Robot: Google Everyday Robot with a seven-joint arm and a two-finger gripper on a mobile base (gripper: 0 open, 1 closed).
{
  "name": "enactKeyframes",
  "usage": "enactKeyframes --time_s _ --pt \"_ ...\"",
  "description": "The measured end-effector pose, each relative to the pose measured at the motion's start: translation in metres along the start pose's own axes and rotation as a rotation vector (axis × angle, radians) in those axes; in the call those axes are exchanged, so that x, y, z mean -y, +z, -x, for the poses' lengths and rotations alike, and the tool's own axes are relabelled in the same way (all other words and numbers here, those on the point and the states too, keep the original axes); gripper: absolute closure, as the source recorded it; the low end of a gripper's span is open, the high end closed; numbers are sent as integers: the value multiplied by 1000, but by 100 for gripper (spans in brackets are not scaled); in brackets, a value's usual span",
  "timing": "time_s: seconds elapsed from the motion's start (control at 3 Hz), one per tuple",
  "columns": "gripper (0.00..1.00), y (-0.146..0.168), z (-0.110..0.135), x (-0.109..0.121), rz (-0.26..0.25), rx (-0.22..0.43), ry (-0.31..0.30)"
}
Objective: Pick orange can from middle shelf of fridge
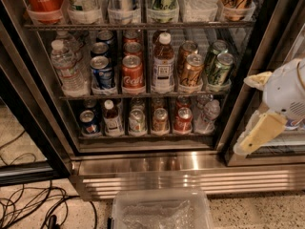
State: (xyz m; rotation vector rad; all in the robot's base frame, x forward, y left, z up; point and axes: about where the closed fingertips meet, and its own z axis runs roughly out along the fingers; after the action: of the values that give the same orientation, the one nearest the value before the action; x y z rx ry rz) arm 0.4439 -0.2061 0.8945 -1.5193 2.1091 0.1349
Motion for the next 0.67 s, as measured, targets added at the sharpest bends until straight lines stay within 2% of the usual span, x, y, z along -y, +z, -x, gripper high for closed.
enactKeyframes --time_s 0.33,0.67 --pt "0 23 1 5 -55 166 32" --pt "0 35 11 16 -76 225 44"
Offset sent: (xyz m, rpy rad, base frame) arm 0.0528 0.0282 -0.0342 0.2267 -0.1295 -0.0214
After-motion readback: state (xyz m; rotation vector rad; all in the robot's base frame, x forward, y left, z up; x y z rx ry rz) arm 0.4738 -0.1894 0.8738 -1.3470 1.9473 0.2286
